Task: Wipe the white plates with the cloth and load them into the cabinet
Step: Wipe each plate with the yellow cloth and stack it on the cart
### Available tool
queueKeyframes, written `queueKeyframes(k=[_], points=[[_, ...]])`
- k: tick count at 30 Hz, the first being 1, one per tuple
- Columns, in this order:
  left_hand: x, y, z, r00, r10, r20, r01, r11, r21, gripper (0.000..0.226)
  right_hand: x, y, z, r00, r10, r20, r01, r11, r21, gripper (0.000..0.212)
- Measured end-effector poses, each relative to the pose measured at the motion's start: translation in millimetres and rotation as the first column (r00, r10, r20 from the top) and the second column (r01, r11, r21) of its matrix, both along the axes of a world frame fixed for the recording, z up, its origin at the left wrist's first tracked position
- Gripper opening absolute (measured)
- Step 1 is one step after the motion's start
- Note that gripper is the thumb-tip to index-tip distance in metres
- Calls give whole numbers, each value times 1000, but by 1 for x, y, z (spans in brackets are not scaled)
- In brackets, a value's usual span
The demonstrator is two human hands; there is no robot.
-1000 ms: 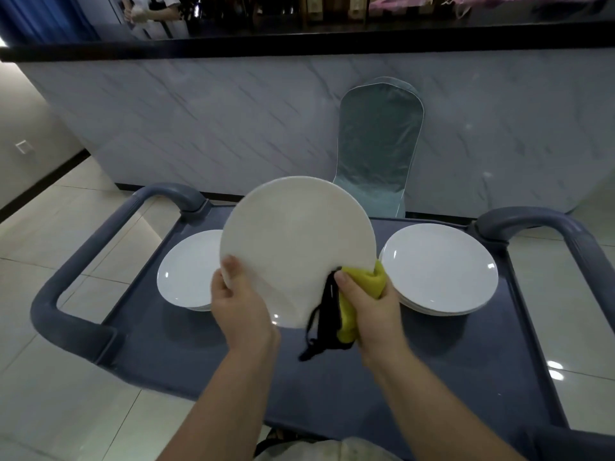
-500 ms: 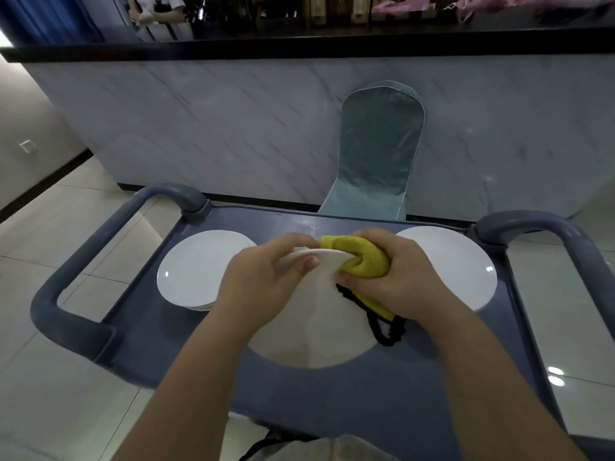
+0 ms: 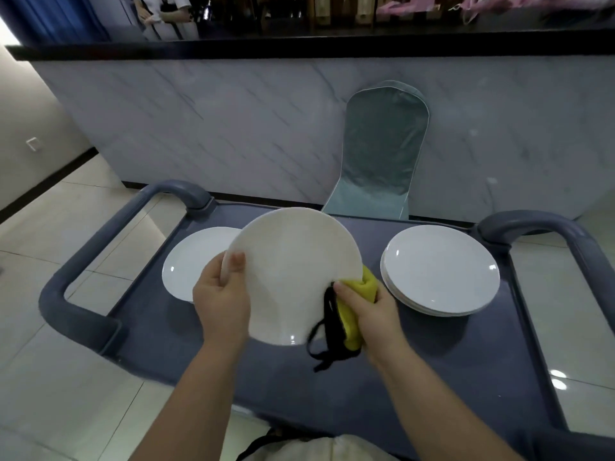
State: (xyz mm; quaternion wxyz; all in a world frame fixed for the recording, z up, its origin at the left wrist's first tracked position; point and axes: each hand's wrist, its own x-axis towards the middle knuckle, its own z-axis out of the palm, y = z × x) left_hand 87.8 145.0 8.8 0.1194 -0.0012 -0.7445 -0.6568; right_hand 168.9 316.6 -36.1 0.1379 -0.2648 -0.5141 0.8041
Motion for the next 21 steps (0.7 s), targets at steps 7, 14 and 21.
queueKeyframes(k=[7, 14, 21], points=[[2, -2, 6, 871, -399, -285, 212, 830, -515, 14, -11, 27, 39, 970, 232, -69, -109, 672, 733, 48], [3, 3, 7, 993, 76, 95, -91, 982, 163, 32, 8, -16, -12, 991, 134, -17, -135, 989, -60, 63], [-9, -5, 25, 903, -370, -216, 296, 903, -311, 11, 2, 36, 40, 989, 131, -72, -70, 831, 551, 52]])
